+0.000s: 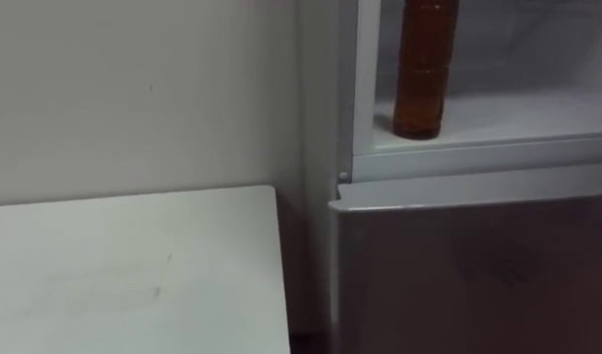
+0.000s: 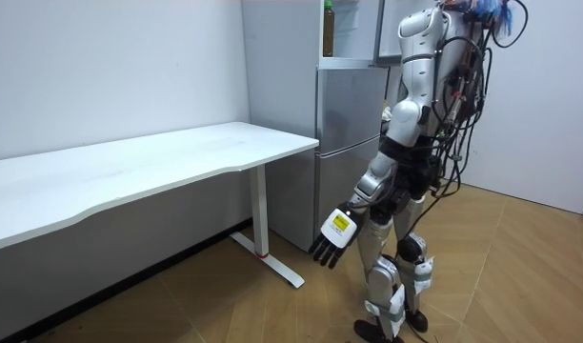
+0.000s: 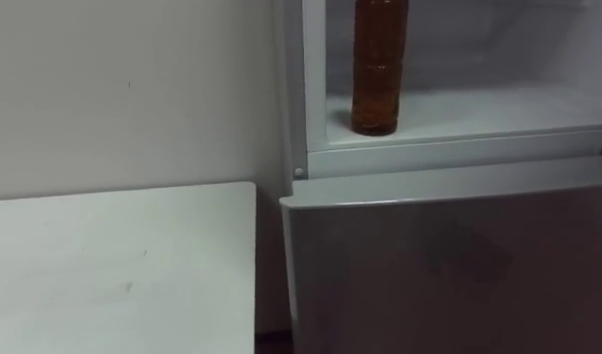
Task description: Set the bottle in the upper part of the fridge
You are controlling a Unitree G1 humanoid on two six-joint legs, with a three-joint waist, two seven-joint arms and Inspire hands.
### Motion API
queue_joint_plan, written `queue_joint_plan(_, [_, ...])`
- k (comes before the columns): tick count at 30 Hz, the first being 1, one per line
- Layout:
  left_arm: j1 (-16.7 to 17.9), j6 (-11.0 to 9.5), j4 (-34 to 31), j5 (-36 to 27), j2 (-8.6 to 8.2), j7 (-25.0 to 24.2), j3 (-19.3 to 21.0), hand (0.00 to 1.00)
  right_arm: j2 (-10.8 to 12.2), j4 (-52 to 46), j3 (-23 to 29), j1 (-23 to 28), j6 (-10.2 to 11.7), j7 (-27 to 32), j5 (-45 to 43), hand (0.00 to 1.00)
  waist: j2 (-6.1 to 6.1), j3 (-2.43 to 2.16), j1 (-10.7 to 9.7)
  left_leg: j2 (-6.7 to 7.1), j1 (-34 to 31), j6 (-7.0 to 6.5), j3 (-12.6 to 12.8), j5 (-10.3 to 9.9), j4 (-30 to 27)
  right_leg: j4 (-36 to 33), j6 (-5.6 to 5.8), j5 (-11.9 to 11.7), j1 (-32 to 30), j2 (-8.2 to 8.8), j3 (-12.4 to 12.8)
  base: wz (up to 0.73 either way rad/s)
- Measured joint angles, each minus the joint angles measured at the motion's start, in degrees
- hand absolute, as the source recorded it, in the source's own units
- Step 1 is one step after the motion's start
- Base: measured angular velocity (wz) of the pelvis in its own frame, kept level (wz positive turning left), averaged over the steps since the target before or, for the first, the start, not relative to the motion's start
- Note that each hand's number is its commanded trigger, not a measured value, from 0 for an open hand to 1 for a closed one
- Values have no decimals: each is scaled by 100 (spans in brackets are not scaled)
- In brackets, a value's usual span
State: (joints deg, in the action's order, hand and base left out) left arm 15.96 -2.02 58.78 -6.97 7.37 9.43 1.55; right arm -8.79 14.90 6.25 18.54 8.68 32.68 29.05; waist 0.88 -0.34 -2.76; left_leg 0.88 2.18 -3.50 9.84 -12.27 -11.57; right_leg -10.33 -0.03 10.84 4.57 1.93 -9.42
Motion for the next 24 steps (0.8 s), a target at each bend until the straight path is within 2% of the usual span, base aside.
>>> queue_joint_plan(8, [26,-2,137,-25,4,-122,60,0,22,2459,-81,31,-41,-228,-249,0,-6,9,7,6,130,12,75,-18,29,61,1,74,120,22,-1,-3])
queue_joint_plan(11, [97,9,147,37,33,-236,59,0,9,3323,-208,10,-159,-652,59,0,-32,8,2,2,119,28,42,-30,25,73,-4,86,138,16,-3,4])
queue_joint_plan(13, [112,66,148,90,27,-336,75,0,19,3948,-261,-56,-360,-1133,224,0,-47,12,8,4,121,30,24,-33,29,66,-6,99,146,11,1,6])
queue_joint_plan(19, [108,211,102,512,36,-524,179,0,27,4496,-321,-226,-758,-2192,551,0,-62,19,22,2,133,32,28,-34,22,57,-10,109,143,11,0,0])
queue_joint_plan(24, [102,221,63,654,51,-602,276,0,28,4517,-491,-408,-880,-2736,594,0,-107,39,25,1,145,32,25,-34,11,59,-10,110,151,8,-3,0])
